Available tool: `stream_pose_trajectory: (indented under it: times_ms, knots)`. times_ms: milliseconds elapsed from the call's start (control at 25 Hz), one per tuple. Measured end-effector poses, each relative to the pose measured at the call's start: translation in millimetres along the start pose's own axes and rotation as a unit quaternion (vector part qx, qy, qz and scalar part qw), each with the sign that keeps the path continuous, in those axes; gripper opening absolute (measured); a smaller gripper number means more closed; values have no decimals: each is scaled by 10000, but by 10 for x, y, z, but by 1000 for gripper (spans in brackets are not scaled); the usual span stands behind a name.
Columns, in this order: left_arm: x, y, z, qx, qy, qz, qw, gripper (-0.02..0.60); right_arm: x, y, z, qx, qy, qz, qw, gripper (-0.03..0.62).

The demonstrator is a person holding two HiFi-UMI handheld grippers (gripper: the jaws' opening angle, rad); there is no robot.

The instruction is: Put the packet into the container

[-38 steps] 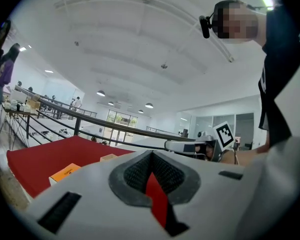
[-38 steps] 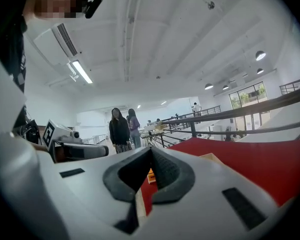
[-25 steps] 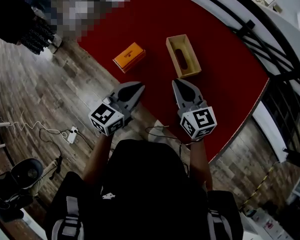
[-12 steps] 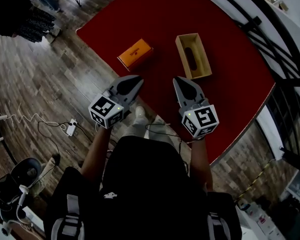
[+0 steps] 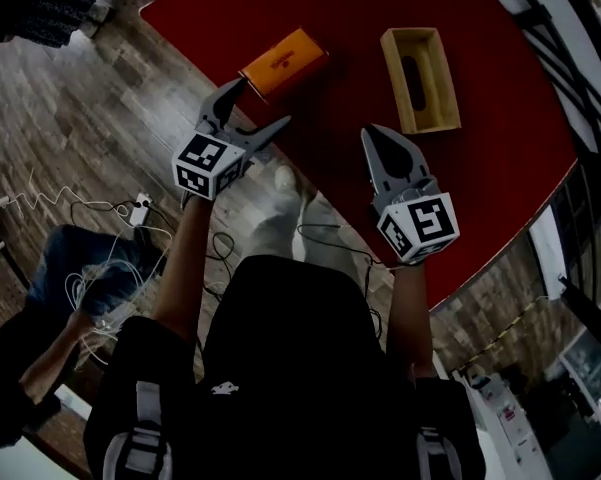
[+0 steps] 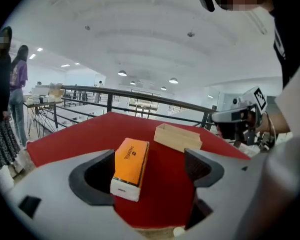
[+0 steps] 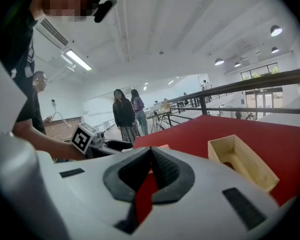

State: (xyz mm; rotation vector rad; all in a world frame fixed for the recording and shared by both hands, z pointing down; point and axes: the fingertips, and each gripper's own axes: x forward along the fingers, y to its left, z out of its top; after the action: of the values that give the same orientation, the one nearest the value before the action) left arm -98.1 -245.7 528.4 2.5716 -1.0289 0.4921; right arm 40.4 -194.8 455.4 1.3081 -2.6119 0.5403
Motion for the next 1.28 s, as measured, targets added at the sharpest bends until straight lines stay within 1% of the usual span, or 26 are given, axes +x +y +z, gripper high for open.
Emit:
stream_pose_trajectory:
  times_ms: [80,160,240,320,400,520,600,680,720,840,1000,1080,1160,1280]
  knots:
    - [99,206,-115,155,173,55,9997,441,101,-2,-37,-13,25,23,10000,21]
    - [199,386,-251,284,416,101,9987,485,180,18,-68,-35,70,55,10000,21]
    - [295,540,-398,453,710,129,9964,516,240,41,-81,-15,89,89,9999,21]
    - [393,619,-526,584,989,60,9934,548,278,55,-86,15,92,106,9999,21]
    - [492,616,-622,654,1178,-92,9908,558,297,65,-94,17,118,108,9999,21]
    - [613,585,-717,756,1333,-286,9878,560,311,80,-116,11,154,92,9998,21]
    - [658,581,-744,705,1404,-345,9870,558,313,80,-134,8,183,72,9998,21]
    - [641,605,-731,527,1515,-276,9867,412,311,77,-156,-6,232,52,9997,21]
    - [629,615,-714,497,1551,-254,9863,397,310,74,-163,-22,255,45,9997,21]
    - [604,602,-664,692,1524,-311,9854,376,316,57,-179,-53,299,16,9995,21]
    - [523,511,-486,682,1198,-442,9895,370,345,23,-172,-177,362,7,9992,21]
    - [468,431,-362,800,1074,-569,9894,367,365,7,-164,-268,388,7,9989,21]
    - [406,282,-257,1093,992,-780,9860,362,356,-12,-144,-382,414,23,9984,21]
    - [322,13,-161,1592,976,-1103,9762,358,297,-50,-88,-633,499,132,9967,24]
